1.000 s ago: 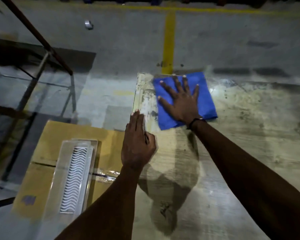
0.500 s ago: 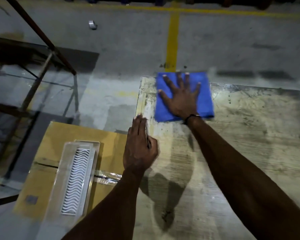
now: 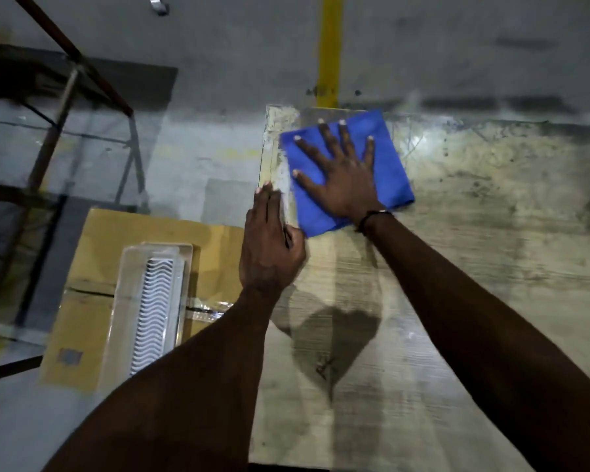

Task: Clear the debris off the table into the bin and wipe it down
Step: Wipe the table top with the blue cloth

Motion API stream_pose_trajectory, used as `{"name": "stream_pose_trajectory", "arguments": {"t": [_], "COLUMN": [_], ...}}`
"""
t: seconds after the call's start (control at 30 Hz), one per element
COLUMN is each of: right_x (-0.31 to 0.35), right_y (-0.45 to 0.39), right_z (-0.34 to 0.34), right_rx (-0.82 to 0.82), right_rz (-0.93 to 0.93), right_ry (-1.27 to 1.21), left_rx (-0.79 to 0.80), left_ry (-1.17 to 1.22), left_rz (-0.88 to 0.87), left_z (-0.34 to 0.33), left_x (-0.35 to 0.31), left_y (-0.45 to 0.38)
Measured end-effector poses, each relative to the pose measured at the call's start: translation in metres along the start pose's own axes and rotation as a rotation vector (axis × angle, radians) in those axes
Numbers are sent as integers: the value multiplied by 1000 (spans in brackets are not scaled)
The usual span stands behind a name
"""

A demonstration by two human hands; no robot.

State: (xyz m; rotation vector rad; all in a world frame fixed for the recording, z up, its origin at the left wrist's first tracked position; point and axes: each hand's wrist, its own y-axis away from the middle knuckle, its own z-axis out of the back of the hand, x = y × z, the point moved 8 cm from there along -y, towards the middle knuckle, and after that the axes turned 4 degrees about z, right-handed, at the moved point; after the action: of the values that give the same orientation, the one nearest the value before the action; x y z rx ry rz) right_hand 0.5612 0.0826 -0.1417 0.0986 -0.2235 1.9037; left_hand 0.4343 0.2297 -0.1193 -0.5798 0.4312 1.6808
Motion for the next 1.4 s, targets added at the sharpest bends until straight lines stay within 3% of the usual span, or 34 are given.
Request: {"name": "stream_pose_trajectory", "arguments": {"t": [0.13, 0.23, 0.3, 0.4, 0.5, 0.57, 0.7, 0.8, 0.87, 1.0, 1.07, 1.13, 1.3, 1.4], "right_x": [-103, -98, -50, 40, 43, -11, -142, -156, -121, -11, 11, 4, -17, 6], "right_y": [15, 15, -4, -35, -41, -35, 10, 24, 11, -28, -35, -40, -55, -38], "right_z": [23, 26, 17, -7, -12, -4, 26, 33, 26, -1, -6, -4, 0, -3], "right_rx": [-44, -82, -67, 4, 13, -17, -70, -95, -88, -13, 8, -5, 15, 12], "right_rz": [-480, -681, -573, -183, -37, -155, -606, -809, -753, -291, -132, -110, -303, -175], "right_ry": [7, -43, -39, -23, -27, -16, 13, -20, -23, -22, -38, -40, -98, -53], "left_rx": [19, 30, 29, 8, -2, 8, 39, 38, 43, 40, 41, 37, 27, 44], "left_ry": [13, 2, -4, 3, 21, 1, -19, -30, -29, -16, -15, -9, 14, -2], "left_rz": [3, 16, 18, 34, 46, 25, 31, 34, 35, 33, 43, 48, 30, 39], "left_z": [0, -1, -1, -1, 0, 0, -1, -1, -1, -3, -4, -5, -3, -5], "left_x": [-2, 0, -1, 1, 1, -1, 0, 1, 0, 0, 3, 3, 1, 3], "left_y": [2, 0, 1, 0, 0, 0, 2, 2, 1, 0, -1, -1, 2, -1]}}
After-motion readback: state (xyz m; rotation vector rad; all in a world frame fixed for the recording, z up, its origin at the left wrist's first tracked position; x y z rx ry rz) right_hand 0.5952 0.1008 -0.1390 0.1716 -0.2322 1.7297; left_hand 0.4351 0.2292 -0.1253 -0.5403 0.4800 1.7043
